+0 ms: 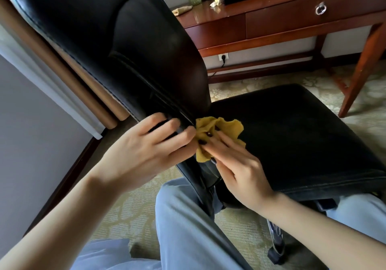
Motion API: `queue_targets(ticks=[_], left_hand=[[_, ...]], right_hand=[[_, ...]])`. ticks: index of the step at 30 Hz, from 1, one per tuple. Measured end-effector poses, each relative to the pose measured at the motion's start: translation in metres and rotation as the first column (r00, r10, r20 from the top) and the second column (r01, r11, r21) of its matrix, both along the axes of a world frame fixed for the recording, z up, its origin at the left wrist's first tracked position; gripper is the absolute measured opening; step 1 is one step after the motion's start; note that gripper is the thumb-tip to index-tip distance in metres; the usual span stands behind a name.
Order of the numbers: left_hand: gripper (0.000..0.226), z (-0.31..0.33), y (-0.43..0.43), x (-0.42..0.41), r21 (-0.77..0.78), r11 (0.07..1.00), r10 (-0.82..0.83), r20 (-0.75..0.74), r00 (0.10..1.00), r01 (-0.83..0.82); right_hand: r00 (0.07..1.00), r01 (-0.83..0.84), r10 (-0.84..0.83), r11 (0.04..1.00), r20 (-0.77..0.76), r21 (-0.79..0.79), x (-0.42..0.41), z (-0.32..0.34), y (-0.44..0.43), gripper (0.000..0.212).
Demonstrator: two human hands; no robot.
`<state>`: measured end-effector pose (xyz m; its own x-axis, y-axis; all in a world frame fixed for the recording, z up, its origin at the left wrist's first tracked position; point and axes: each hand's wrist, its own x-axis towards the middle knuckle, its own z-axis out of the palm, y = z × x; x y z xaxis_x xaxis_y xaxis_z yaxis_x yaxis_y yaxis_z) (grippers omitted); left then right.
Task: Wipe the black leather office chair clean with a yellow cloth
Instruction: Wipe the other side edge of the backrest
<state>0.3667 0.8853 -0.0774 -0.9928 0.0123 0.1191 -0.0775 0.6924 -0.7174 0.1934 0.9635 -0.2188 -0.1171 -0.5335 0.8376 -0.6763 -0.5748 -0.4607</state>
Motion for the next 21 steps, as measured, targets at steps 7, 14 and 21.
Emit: queue_targets(ticks=[7,14,21], left_hand=[[0.029,-0.010,-0.005,0.007,0.015,1.000,-0.015,-0.097,0.995,0.016],[0.026,-0.017,-0.009,0.009,-0.036,0.997,-0.069,-0.162,0.984,0.064],[0.028,-0.019,-0.007,0.008,-0.035,0.998,-0.050,-0.210,0.976,0.043]], right_hand=[[0.930,0.121,-0.160,0.984,-0.332,-0.133,-0.012,-0.024,-0.021,0.034],[0.910,0.184,-0.208,0.978,-0.359,-0.099,-0.018,-0.047,-0.012,0.035],[0.894,0.212,-0.212,0.976,-0.395,-0.044,-0.021,-0.056,-0.008,0.030]])
